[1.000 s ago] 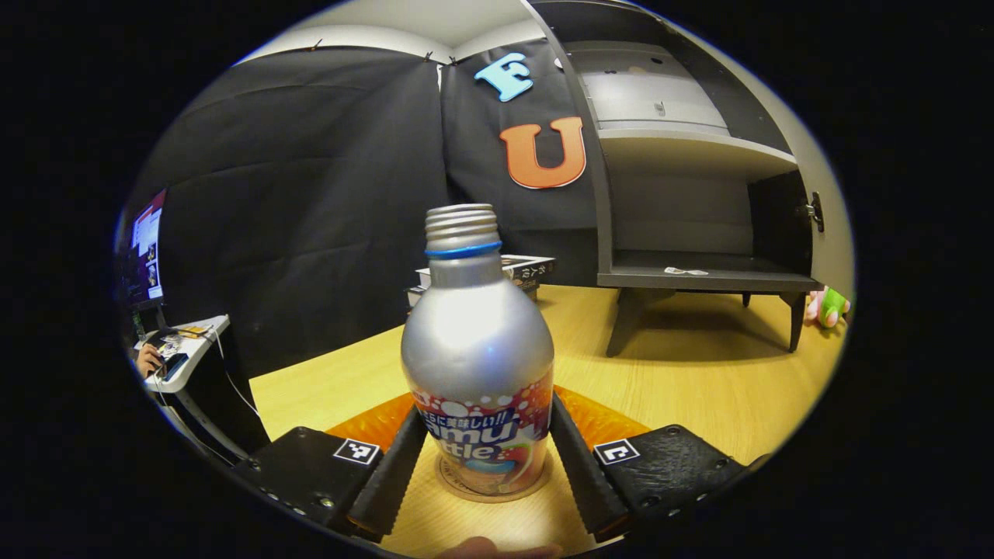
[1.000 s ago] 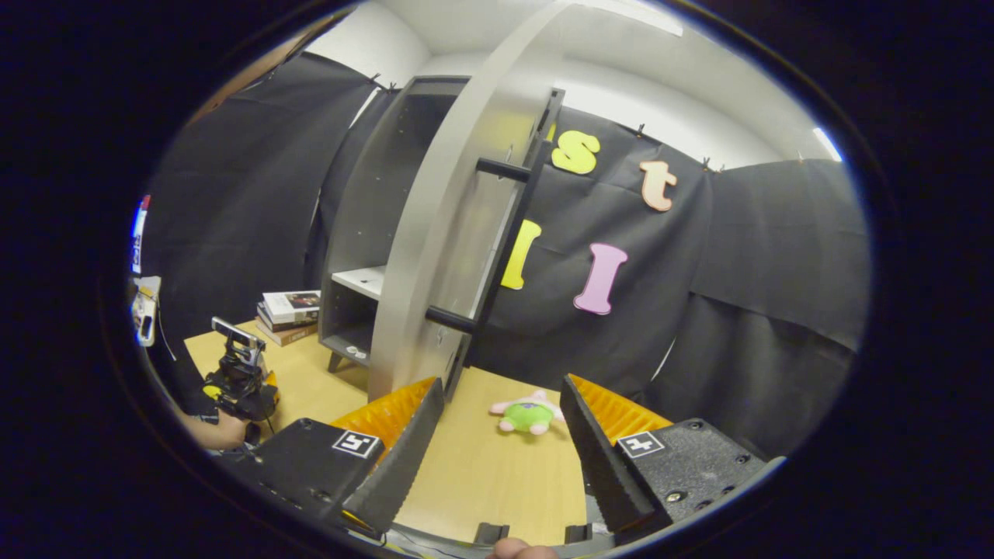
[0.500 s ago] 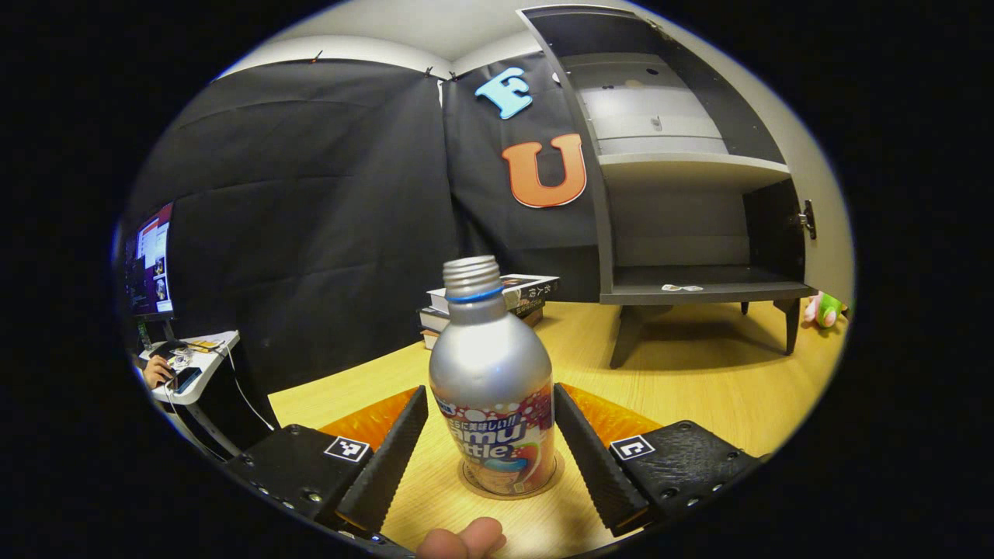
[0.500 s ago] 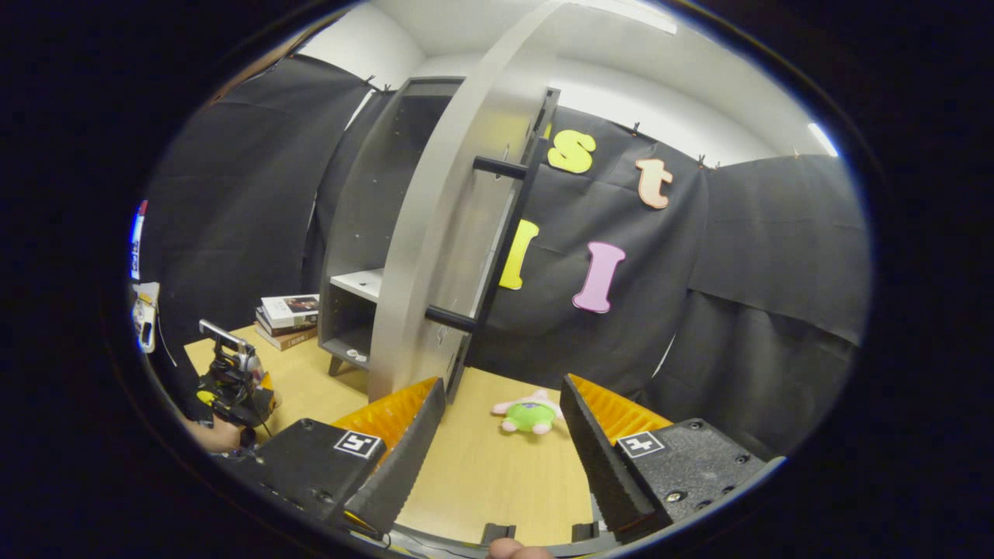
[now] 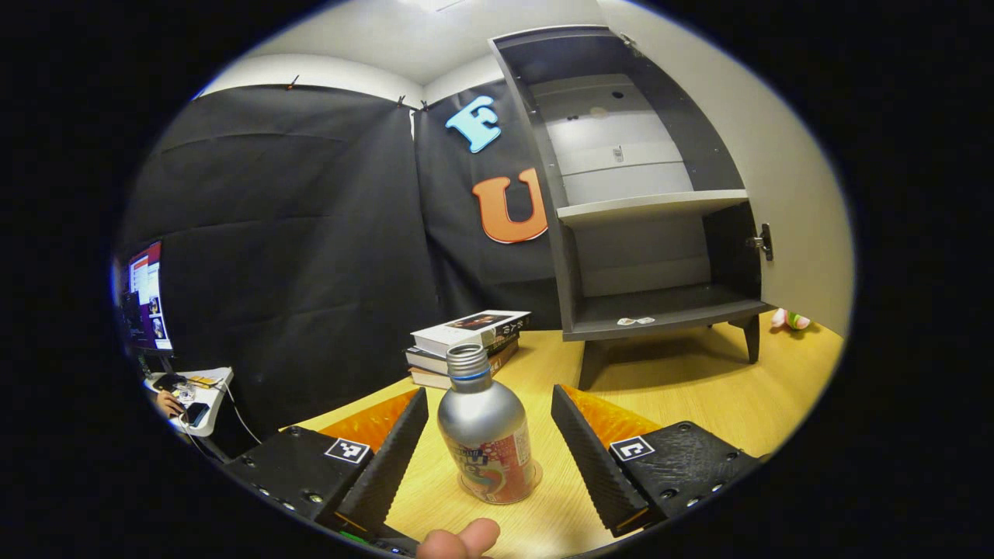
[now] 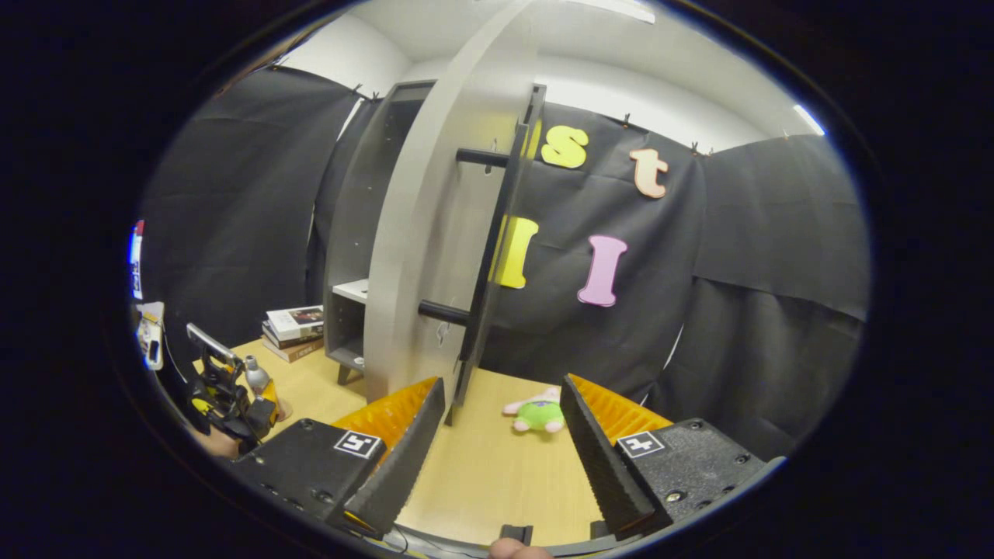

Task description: Open the cabinet door with the right hand, grasp the bottle in the cabinet with the left hand and place it on the coaster, then close the cabinet door with the right hand.

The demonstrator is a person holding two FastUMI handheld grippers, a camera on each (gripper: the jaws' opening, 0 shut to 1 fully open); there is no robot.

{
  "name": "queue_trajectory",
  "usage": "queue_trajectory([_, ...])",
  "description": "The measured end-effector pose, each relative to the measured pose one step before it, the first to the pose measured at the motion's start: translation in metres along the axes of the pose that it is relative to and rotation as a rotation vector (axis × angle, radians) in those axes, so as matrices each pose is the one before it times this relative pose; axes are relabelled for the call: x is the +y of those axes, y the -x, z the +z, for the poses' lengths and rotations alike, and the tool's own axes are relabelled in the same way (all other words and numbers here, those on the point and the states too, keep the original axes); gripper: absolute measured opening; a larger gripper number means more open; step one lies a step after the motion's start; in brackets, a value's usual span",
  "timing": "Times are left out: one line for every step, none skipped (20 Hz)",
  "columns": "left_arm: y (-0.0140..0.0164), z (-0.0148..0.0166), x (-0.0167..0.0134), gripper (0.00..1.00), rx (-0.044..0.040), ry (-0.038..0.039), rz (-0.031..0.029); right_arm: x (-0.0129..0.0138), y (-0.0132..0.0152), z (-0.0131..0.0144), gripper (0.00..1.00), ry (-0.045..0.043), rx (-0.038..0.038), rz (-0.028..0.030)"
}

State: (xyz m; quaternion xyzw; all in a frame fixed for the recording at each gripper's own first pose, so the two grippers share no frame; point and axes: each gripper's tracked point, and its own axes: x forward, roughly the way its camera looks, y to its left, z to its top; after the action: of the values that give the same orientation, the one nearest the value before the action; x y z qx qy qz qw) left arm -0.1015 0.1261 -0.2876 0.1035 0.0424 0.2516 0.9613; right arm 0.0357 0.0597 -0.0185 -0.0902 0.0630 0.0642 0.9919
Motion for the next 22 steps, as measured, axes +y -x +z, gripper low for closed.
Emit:
queue_trajectory([0.00197, 0.00699, 0.00384, 0.96, -0.00522, 0.00668, 0.01042, 0.00027, -0.00081, 0.00009, 0.96, -0.00081, -0.00010, 0.00463])
queue_trajectory([0.00327, 0.00790, 0.00480, 0.96, -0.00531, 0.00665, 0.00874, 0.00133, 0.00078, 0.00130, 0.95, 0.00123, -0.00277, 0.00431])
queue_trajectory([0.00398, 0.00957, 0.00611, 0.96, -0.00187, 0.00351, 0.01015, 0.00103, -0.00085, 0.00168, 0.95, 0.00166, -0.00353, 0.00719])
queue_trajectory([0.00574, 0.01075, 0.00622, 0.96, -0.00054, 0.00738, 0.00529, 0.00143, -0.00114, 0.00018, 0.95, 0.00354, -0.00458, 0.00568])
queue_trajectory([0.00704, 0.01406, 0.00656, 0.96, -0.00360, 0.01068, -0.00002, 0.00111, -0.00042, 0.00196, 0.94, 0.00095, -0.00599, 0.00142])
queue_trajectory([0.00702, 0.01609, 0.00683, 0.96, -0.00748, 0.01358, -0.00143, 0.00193, 0.00188, 0.00094, 0.95, 0.00029, -0.00535, 0.00429])
queue_trajectory([0.00653, 0.01834, 0.00484, 0.96, -0.00830, 0.00987, -0.01052, 0.00262, -0.00058, 0.00052, 0.94, -0.00407, -0.00333, 0.00697])
queue_trajectory([0.00625, 0.01976, 0.00526, 1.00, -0.01411, 0.00384, -0.01222, 0.00539, -0.00105, -0.00011, 0.94, -0.01008, -0.00284, 0.01703])
queue_trajectory([0.00493, 0.02090, 0.00336, 0.96, -0.02207, -0.00391, -0.01608, 0.00606, -0.00227, 0.00028, 0.94, -0.00990, 0.00096, 0.02312])
queue_trajectory([0.00305, 0.02005, -0.00015, 0.96, -0.01916, -0.01395, -0.02591, 0.00390, -0.00191, -0.00078, 0.94, -0.00912, -0.00073, 0.02276])
queue_trajectory([0.00151, 0.01428, -0.00069, 1.00, -0.00852, -0.01653, -0.01654, 0.00503, -0.00228, 0.00077, 0.94, -0.00867, -0.00061, 0.02121])
queue_trajectory([-0.00006, 0.01038, -0.00292, 0.96, 0.00272, -0.00805, -0.02175, 0.00568, -0.00215, 0.00119, 0.92, -0.00814, 0.00221, 0.02215])
queue_trajectory([-0.00072, 0.00906, -0.00720, 0.96, 0.00730, 0.00619, -0.03062, 0.00652, -0.00206, 0.00044, 0.94, -0.00878, 0.00284, 0.02010])
queue_trajectory([-0.00197, 0.00824, -0.00777, 0.96, 0.00483, 0.01114, -0.02888, 0.00477, -0.00253, -0.00049, 0.92, -0.01097, 0.00295, 0.01814])
queue_trajectory([-0.00243, 0.00617, -0.00663, 0.96, 0.01133, 0.00630, -0.02513, 0.00506, -0.00269, 0.00109, 0.94, -0.00885, 0.00181, 0.01670])
queue_trajectory([-0.00106, 0.00400, -0.00163, 0.96, 0.01386, -0.00060, -0.01395, 0.00845, -0.00213, 0.00273, 0.94, -0.00821, 0.00221, 0.01652])
queue_trajectory([-0.00027, 0.00470, -0.00135, 0.96, 0.00736, 0.00091, -0.00544, 0.00859, -0.00346, 0.00298, 0.94, -0.01256, 0.00029, 0.01814])
queue_trajectory([-0.00334, 0.00524, -0.00144, 0.96, -0.00185, 0.00397, -0.01025, 0.00989, -0.00247, 0.00269, 0.94, -0.01696, -0.00440, 0.01770])
queue_trajectory([-0.00326, 0.00549, -0.00295, 0.96, -0.00279, 0.00629, -0.01085, 0.00769, -0.00397, 0.00495, 0.96, -0.01285, -0.00641, 0.01452])
queue_trajectory([-0.00317, 0.00482, -0.00198, 0.96, -0.00403, 0.00335, -0.01493, 0.00718, -0.00273, 0.00544, 0.96, -0.00690, -0.00977, 0.01019])
queue_trajectory([-0.00391, 0.00422, -0.00073, 0.96, -0.00309, 0.00082, -0.00933, 0.00522, -0.00392, 0.00596, 0.94, -0.00275, -0.01106, 0.00513])
queue_trajectory([-0.00477, 0.00205, 0.00161, 0.96, 0.00479, -0.00128, -0.00406, 0.00458, -0.00425, 0.00321, 0.94, -0.00395, -0.00451, 0.00476])
